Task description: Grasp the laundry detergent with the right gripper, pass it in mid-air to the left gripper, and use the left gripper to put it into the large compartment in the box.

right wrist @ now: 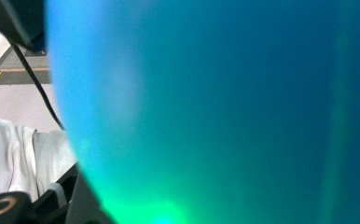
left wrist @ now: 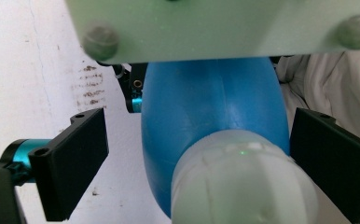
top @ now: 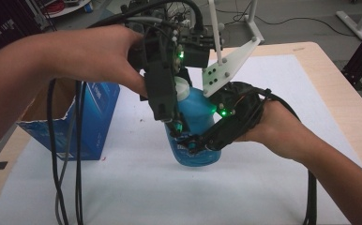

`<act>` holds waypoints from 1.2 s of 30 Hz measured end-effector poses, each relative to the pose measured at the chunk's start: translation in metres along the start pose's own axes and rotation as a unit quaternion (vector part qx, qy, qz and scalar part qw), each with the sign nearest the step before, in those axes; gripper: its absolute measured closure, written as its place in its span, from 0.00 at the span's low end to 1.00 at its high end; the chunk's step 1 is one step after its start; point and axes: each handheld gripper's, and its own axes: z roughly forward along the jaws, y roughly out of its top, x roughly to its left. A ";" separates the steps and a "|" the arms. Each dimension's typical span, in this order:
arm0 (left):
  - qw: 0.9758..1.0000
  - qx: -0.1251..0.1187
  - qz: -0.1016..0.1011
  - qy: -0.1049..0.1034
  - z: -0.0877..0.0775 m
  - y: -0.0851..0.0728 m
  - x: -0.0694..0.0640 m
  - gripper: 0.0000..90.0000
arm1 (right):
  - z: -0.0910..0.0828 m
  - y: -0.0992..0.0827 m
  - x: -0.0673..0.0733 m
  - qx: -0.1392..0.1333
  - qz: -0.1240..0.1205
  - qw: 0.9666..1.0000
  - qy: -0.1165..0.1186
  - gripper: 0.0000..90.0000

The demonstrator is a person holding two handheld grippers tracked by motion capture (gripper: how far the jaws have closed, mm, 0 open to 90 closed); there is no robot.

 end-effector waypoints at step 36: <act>1.000 -0.001 0.026 -0.007 0.001 0.003 -0.002 0.36 | -0.001 0.001 0.001 -0.002 -0.002 1.000 0.003 0.50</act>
